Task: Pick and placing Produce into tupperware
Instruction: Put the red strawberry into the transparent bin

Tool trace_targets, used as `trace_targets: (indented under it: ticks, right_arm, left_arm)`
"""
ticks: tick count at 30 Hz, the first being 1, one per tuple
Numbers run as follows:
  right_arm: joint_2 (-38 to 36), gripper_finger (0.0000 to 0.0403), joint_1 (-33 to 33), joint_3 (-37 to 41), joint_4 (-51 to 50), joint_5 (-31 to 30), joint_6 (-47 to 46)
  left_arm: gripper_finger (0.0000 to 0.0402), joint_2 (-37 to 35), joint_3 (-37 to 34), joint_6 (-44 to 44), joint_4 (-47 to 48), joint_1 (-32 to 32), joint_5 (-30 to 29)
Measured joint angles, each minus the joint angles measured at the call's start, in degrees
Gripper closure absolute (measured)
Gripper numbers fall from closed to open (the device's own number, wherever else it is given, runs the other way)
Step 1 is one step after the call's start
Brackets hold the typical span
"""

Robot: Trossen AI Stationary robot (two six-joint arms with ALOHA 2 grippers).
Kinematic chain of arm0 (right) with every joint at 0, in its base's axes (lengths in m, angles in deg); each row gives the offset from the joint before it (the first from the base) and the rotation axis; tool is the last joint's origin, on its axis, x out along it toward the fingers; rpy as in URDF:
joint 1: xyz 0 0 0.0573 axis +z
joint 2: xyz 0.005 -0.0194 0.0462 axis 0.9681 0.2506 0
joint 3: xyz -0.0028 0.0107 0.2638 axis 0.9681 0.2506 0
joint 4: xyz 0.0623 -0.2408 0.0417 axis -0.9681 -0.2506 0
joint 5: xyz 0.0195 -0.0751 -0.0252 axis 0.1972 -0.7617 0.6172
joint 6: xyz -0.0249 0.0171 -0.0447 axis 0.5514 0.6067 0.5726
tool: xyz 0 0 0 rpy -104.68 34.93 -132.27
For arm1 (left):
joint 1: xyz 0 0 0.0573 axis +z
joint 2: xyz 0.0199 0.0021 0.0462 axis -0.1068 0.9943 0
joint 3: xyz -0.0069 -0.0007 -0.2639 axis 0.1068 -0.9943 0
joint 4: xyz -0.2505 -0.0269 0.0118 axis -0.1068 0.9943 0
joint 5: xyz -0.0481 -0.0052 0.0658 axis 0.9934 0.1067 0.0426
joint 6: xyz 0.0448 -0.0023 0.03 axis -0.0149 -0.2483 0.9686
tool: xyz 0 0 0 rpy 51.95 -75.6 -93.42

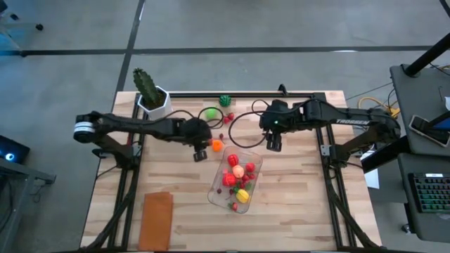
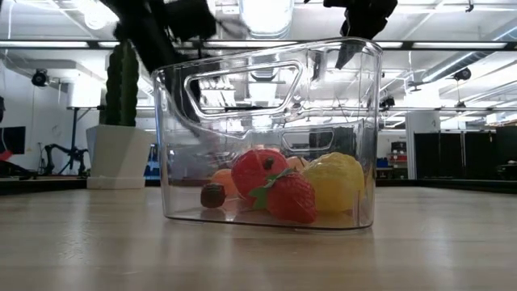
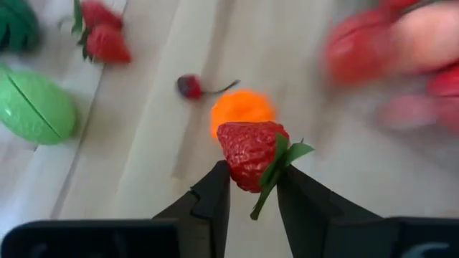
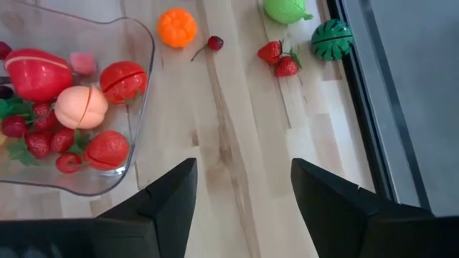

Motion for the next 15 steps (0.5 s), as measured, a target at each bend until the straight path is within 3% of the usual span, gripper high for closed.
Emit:
trace_targets:
  ticks: [4,8,12,15]
  right_arm:
    - [-0.4,0.0183,-0.1,0.0,-0.1,0.0,1.2]
    - [-0.2,0.0183,-0.9,0.0,0.0,0.2,2.3]
    - [0.2,0.0183,-3.4,0.0,1.6,2.7,2.8]
    - [0.1,0.0183,-5.0,0.0,3.1,5.7,2.8]
  left_arm:
    - [0.0317,-4.7,3.7,-4.0,3.4,-4.1,4.8]
    - [0.0318,-5.4,7.7,-10.1,-1.0,-10.3,10.0]
    - [0.0315,-0.4,10.3,-13.8,-6.6,-15.8,9.2]
    - [0.0298,5.6,12.0,-21.5,-6.6,-17.3,7.5]
